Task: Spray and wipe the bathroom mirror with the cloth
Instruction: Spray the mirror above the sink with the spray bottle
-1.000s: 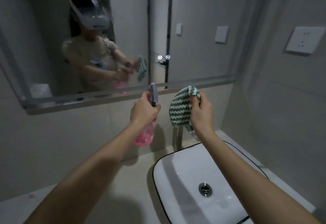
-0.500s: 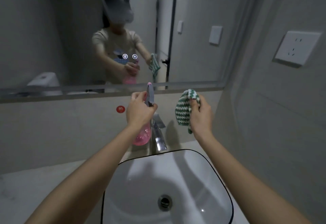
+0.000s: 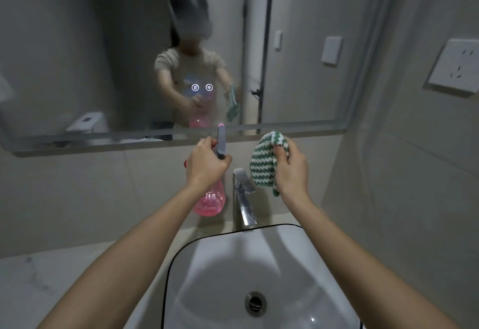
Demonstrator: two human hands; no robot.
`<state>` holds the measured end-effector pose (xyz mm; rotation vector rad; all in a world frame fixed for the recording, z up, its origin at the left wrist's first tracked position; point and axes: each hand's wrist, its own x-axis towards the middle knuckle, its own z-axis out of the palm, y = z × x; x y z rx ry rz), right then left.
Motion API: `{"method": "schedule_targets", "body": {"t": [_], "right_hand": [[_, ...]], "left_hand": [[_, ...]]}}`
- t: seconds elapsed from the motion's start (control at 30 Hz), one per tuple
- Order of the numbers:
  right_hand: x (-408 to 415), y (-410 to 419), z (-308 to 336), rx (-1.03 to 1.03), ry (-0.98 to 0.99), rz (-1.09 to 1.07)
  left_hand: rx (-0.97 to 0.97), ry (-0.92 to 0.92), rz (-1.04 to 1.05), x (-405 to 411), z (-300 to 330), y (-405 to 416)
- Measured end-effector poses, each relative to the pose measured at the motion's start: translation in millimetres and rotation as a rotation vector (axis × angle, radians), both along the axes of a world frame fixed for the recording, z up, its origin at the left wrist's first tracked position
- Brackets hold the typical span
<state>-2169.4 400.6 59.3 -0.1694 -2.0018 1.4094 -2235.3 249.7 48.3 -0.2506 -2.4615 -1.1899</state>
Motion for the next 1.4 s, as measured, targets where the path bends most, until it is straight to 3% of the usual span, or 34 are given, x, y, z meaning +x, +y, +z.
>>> {"method": "schedule_targets", "body": {"t": [0.27, 1.07, 1.4], "right_hand": [[-11, -7, 17, 0.017, 0.036, 0.006], [-62, 0, 106, 0.076, 0.319, 0.006], [-78, 8, 141, 0.081, 0.351, 0.077]], "left_hand": [[-0.017, 0.099, 0.054, -13, 20, -13], [-0.114, 0.475, 0.079, -46, 169, 14], [-0.061, 0.556, 0.106, -54, 216, 20]]}}
